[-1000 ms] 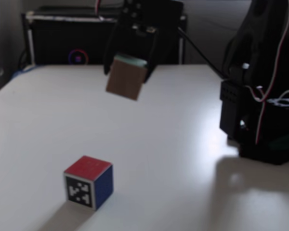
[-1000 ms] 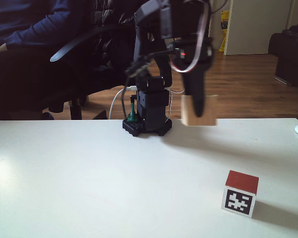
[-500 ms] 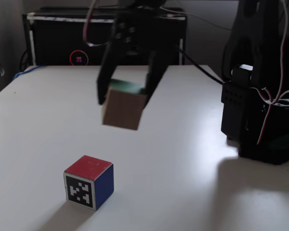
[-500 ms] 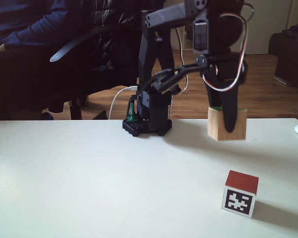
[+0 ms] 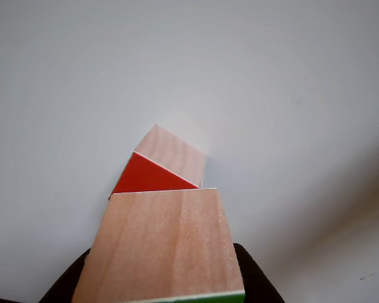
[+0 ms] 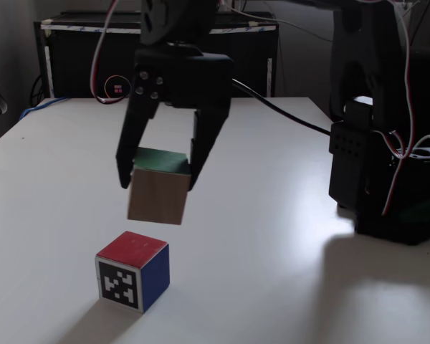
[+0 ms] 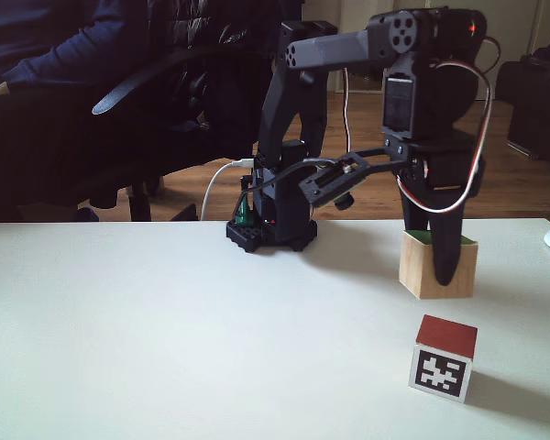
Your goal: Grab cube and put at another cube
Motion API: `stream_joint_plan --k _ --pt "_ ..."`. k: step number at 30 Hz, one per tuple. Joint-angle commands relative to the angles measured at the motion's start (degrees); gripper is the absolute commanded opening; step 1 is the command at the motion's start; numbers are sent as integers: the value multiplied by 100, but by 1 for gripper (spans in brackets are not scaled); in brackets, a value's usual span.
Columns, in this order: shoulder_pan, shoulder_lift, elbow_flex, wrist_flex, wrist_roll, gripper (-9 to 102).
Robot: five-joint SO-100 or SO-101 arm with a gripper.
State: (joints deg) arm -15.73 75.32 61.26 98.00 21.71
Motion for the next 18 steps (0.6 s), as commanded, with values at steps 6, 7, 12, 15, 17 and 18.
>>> stream_joint_plan --k 6,7,12,15,17,18 --pt "-79 -299 -809 123 70 15" --pt "-88 -369 -870 132 88 15" --pt "-114 -668 -1072 141 158 15" --pt "-123 -835 -1204 141 176 15" --pt "-132 -940 -1283 141 176 15" --pt "-132 -976 -1327 141 193 15"
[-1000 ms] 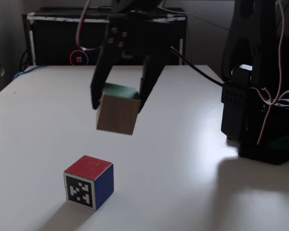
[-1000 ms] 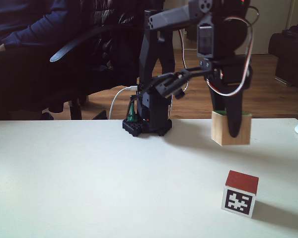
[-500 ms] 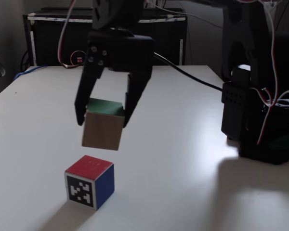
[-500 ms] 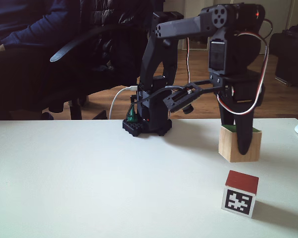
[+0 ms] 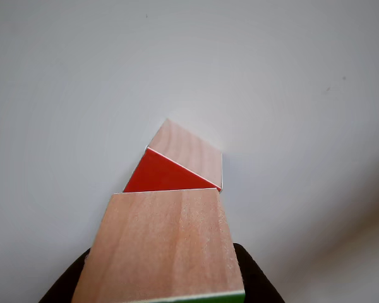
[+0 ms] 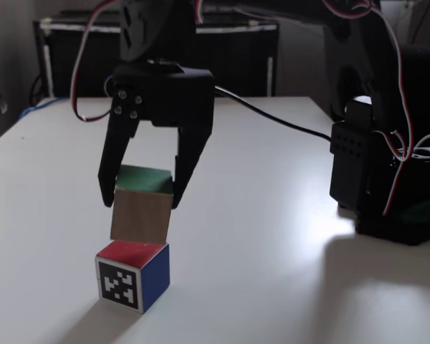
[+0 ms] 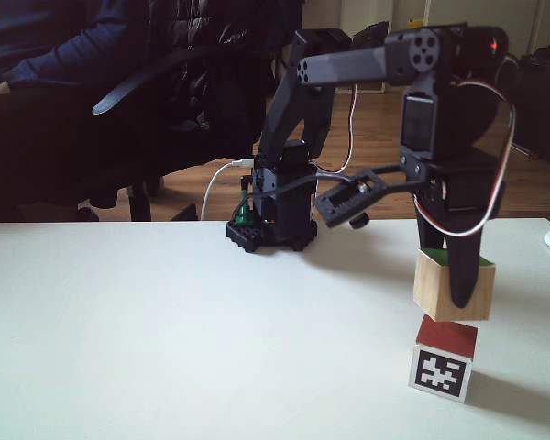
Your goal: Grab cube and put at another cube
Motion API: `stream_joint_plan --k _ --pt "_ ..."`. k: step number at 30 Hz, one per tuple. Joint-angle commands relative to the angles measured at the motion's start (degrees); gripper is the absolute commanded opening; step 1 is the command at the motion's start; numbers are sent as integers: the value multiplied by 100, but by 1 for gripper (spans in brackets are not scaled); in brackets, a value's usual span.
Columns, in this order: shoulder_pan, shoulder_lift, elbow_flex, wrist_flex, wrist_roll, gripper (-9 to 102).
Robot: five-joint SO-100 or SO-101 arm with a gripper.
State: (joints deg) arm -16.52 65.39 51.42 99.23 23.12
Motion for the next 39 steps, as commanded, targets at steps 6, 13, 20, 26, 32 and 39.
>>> stream_joint_plan --k 6,13,20,26,32,39 --pt "-97 -220 -483 26 114 15" --pt "-79 -580 -817 132 211 16" --pt "18 -729 -1063 167 220 16" --pt "-9 -940 -1433 422 220 18" --pt "9 -1037 -1485 422 308 21" --pt "0 -1081 -1477 422 316 36"
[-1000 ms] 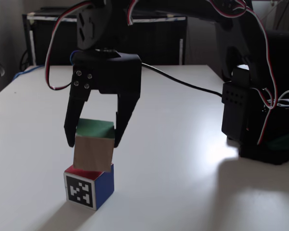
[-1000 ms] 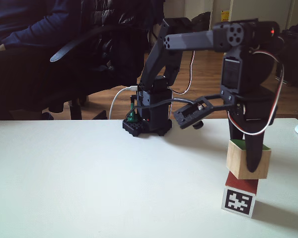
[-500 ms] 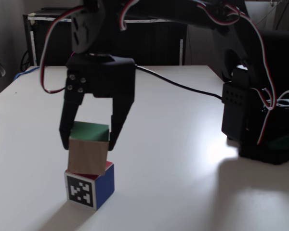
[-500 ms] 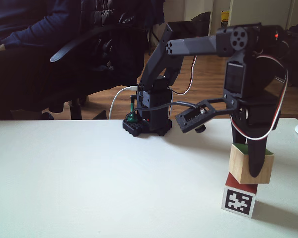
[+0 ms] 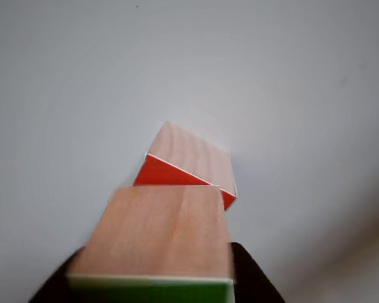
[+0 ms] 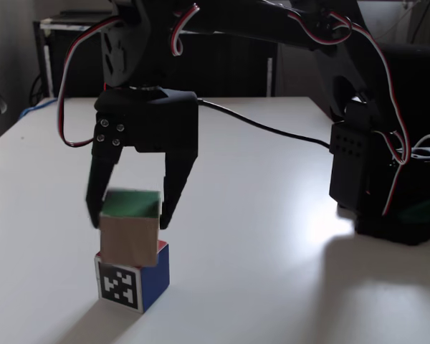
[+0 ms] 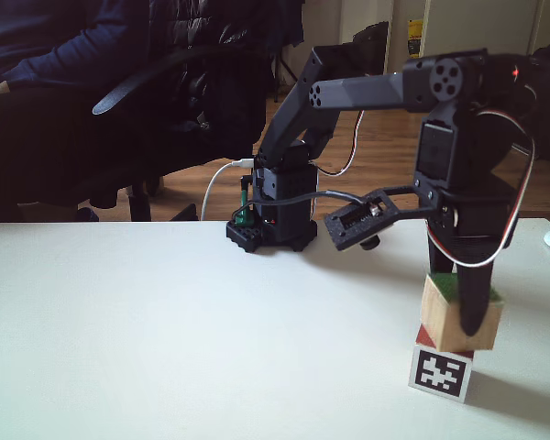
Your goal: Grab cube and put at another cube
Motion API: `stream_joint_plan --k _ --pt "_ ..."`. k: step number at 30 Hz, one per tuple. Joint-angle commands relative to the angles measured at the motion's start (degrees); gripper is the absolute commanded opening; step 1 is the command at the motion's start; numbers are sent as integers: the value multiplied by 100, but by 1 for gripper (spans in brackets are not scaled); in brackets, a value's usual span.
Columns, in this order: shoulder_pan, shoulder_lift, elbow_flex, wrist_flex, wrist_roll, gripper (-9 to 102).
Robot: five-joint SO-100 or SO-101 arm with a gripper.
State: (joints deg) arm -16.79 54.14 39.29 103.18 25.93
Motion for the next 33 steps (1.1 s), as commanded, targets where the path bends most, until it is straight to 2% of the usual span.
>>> stream_joint_plan --k 1,8,13,16,21,25,27,30,33 --pt "35 44 -264 26 53 37" --pt "44 158 -185 35 26 39" --pt "-141 1020 466 35 44 41" --pt "-404 2215 1283 35 -35 42" --pt "-712 5229 2760 35 -396 42" --pt "-158 6970 3630 -53 -782 41" --pt "422 7893 4518 -439 -1063 39" --pt "1283 9976 6776 -1696 -1679 36" --pt "2013 11391 8666 -2426 -2101 33"
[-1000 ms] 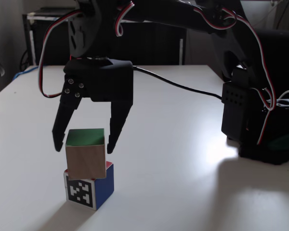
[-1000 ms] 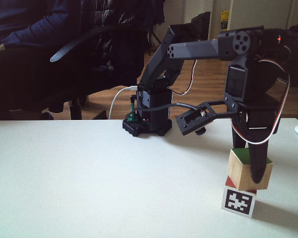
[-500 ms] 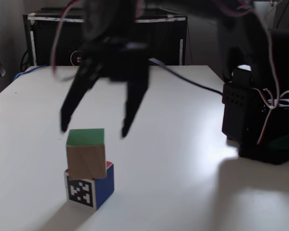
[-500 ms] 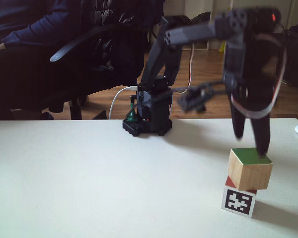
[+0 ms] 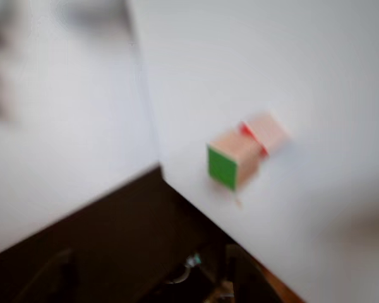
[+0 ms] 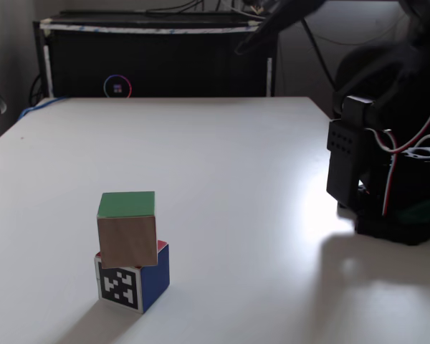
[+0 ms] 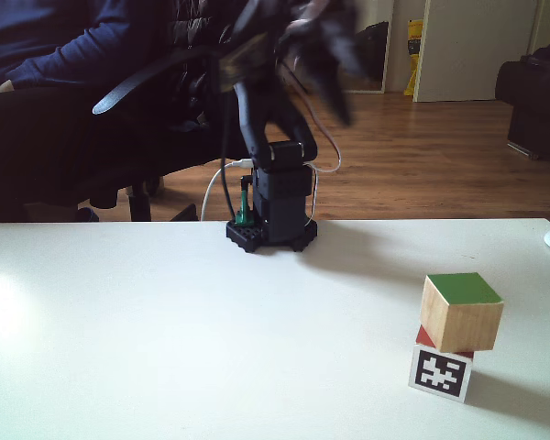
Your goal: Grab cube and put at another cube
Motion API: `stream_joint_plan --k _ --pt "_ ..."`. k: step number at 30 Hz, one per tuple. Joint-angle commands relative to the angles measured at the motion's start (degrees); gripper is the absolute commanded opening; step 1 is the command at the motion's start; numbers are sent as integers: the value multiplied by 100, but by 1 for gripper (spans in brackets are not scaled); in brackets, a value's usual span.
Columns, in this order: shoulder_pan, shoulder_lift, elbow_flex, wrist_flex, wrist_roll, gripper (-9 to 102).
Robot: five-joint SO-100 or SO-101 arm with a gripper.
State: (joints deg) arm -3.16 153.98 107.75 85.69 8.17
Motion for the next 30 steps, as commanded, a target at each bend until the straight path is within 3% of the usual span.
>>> stream_joint_plan --k 1,8,16,20,26,30 --pt "853 1652 2303 -879 -431 31" --pt "1652 2276 4342 -1872 -765 25" --pt "1617 3428 5537 -1670 -773 19" --pt "1626 3445 5783 -1626 -773 16" --pt "1696 3445 6293 -1723 -800 1" --pt "1696 3445 6302 -1529 -896 0"
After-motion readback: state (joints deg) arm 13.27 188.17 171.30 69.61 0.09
